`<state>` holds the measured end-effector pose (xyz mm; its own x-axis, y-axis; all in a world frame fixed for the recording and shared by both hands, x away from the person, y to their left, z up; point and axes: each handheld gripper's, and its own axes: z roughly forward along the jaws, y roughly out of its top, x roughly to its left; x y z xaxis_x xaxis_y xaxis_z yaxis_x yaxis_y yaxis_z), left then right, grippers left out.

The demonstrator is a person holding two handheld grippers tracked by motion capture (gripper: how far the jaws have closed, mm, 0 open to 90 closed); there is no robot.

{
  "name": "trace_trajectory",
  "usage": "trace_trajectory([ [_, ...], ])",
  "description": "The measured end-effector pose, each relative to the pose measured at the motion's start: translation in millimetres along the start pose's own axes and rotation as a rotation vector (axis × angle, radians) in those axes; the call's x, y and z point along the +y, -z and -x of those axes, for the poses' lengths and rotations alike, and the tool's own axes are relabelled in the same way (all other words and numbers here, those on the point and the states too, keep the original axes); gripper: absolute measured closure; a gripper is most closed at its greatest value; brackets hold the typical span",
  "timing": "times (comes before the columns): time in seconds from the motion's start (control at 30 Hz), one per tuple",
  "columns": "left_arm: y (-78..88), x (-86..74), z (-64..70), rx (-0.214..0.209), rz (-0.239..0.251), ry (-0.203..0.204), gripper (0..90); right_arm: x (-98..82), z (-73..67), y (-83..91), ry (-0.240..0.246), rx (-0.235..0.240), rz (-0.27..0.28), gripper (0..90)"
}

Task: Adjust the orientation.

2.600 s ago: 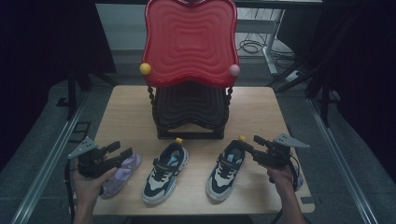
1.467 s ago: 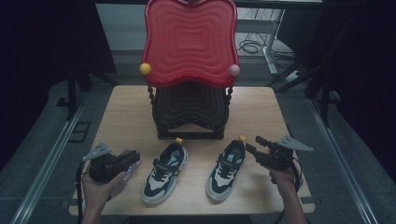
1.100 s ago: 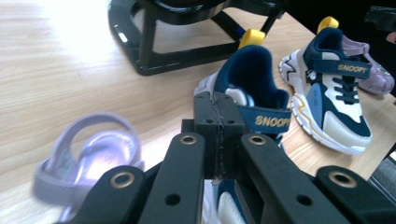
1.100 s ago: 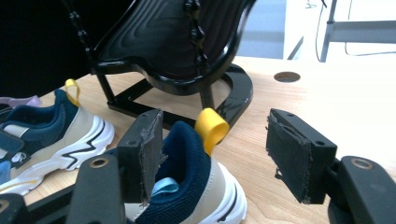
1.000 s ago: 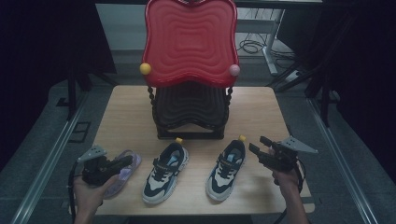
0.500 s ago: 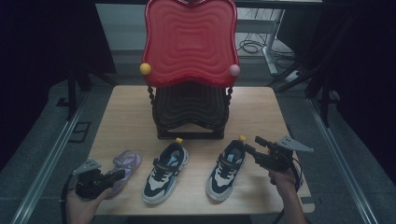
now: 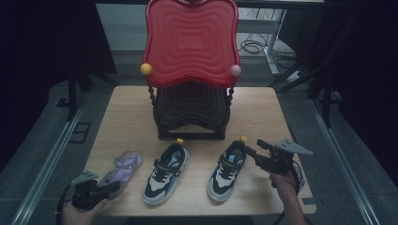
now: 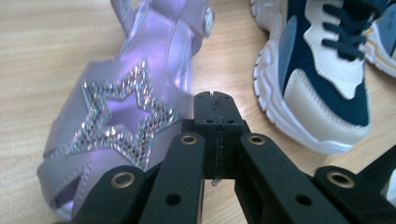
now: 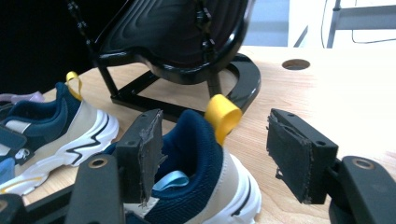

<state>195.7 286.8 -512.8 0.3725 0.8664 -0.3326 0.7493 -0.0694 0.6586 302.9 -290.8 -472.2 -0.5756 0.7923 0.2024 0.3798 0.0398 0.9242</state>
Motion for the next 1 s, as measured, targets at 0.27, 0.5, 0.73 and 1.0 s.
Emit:
trace_trajectory([
  [0.27,-3.9,-11.3,1.2,0.036,-0.053,-0.005,89.9,-1.4,3.9,2.3,-0.028,-0.014,0.008,36.3],
  [0.5,-2.7,-19.8,6.3,0.059,-0.064,-0.002,89.9,-4.1,8.6,2.5,-0.077,0.022,0.022,36.3],
  [0.73,-2.2,-16.8,3.9,0.082,-0.067,-0.013,89.9,-4.6,11.2,5.0,-0.095,0.014,0.037,36.3],
  [1.0,-1.9,-16.3,8.7,0.133,-0.099,-0.044,89.9,-5.3,10.7,4.3,-0.085,0.009,0.028,36.3],
])
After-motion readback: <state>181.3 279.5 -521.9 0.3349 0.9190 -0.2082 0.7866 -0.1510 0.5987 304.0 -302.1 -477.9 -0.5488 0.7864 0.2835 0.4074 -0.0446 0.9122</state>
